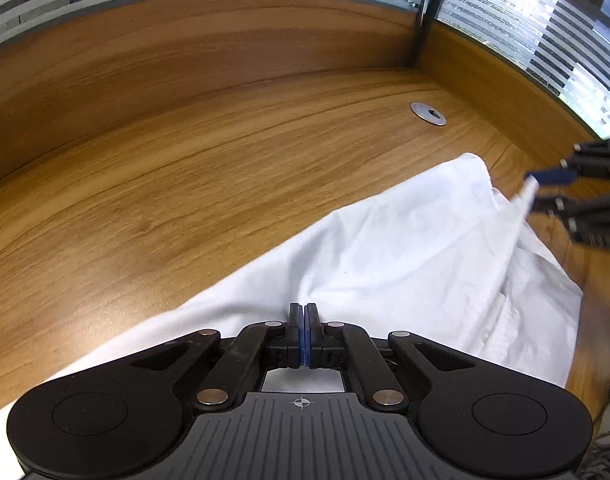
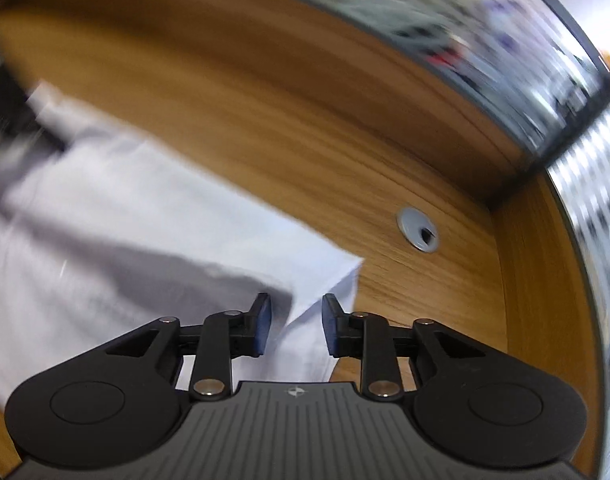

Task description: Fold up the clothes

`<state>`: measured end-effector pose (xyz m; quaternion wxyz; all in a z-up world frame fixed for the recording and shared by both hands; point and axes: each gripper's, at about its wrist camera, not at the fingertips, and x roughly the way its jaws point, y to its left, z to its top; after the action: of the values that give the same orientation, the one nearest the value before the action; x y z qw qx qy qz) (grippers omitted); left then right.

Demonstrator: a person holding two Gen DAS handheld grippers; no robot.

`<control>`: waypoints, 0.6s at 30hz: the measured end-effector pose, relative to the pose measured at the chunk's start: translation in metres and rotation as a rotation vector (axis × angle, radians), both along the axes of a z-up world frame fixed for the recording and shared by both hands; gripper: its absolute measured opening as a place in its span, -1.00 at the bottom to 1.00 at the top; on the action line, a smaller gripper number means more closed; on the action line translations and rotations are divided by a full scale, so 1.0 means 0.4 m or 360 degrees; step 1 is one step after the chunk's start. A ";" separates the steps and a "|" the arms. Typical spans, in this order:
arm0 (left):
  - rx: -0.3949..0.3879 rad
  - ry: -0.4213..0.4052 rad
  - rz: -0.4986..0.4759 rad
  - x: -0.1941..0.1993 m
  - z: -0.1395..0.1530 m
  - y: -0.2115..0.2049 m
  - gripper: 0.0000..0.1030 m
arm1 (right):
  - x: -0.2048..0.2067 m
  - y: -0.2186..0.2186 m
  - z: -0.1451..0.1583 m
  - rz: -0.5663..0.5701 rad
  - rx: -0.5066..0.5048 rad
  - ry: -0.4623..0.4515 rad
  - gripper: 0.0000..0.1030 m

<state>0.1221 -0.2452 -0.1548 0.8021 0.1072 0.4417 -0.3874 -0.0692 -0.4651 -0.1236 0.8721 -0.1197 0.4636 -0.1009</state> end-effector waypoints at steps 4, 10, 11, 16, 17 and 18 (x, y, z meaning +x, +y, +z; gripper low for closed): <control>0.0010 -0.0023 -0.0026 -0.035 0.016 0.013 -0.83 | 0.019 -0.037 0.033 -0.0252 0.0156 -0.0135 -0.26; 0.0066 -0.0054 -0.0189 -0.116 0.018 0.010 -0.58 | 0.008 -0.009 0.058 -0.0518 0.0424 -0.0388 -0.19; 0.0078 -0.0037 -0.0217 -0.127 0.013 0.005 -0.59 | 0.003 0.004 0.059 -0.0537 0.0436 -0.0421 -0.19; 0.0123 -0.0066 -0.0307 -0.178 -0.001 -0.007 -0.44 | 0.005 0.067 0.019 -0.0448 0.0509 -0.0323 -0.07; 0.0131 -0.0072 -0.0314 -0.182 -0.001 -0.008 -0.43 | 0.009 0.078 0.000 -0.0406 0.0486 -0.0264 -0.07; 0.0135 -0.0070 -0.0317 -0.183 0.000 -0.007 -0.43 | 0.007 0.088 -0.019 -0.0378 0.0456 -0.0222 -0.07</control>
<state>0.0489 -0.2481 -0.1549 0.7639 0.1929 0.4273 -0.4436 -0.0663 -0.4300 -0.1312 0.8921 0.0686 0.4226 -0.1442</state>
